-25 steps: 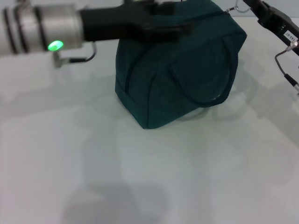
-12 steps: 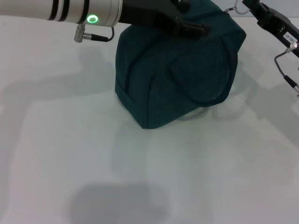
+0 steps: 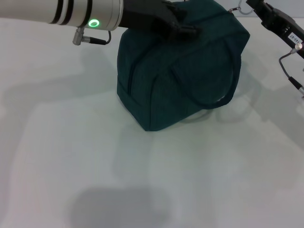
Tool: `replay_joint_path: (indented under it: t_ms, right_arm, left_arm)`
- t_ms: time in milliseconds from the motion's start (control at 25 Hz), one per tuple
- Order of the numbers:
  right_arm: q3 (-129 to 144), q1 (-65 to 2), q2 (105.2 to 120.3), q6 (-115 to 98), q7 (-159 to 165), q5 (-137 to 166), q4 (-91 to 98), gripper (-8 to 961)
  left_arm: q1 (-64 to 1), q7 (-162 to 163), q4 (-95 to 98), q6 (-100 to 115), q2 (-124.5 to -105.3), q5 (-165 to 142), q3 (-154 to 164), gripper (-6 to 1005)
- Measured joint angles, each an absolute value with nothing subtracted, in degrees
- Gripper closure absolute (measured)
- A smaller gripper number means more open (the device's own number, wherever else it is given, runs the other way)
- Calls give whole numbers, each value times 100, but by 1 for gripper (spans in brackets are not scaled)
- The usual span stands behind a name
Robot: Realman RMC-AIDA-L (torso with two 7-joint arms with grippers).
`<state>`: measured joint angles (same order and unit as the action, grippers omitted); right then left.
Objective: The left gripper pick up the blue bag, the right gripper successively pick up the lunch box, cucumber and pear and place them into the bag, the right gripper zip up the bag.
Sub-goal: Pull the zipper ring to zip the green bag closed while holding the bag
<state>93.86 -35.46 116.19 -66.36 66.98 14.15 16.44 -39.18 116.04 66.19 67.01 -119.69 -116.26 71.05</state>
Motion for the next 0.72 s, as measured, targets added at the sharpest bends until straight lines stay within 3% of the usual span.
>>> replay_joint_path:
  t_ms: [400, 720]
  right_arm:
    - [9386, -3549, 11619, -6631, 6705, 1415, 1644, 932]
    - [9386, -3551, 11619, -6628, 6711, 1415, 1644, 930]
  left_arm:
    - [-3896, 11528, 6629, 6681, -11955, -11707, 7264, 751]
    - [-3909, 11530, 6681, 6670, -11971, -11853, 7332, 867]
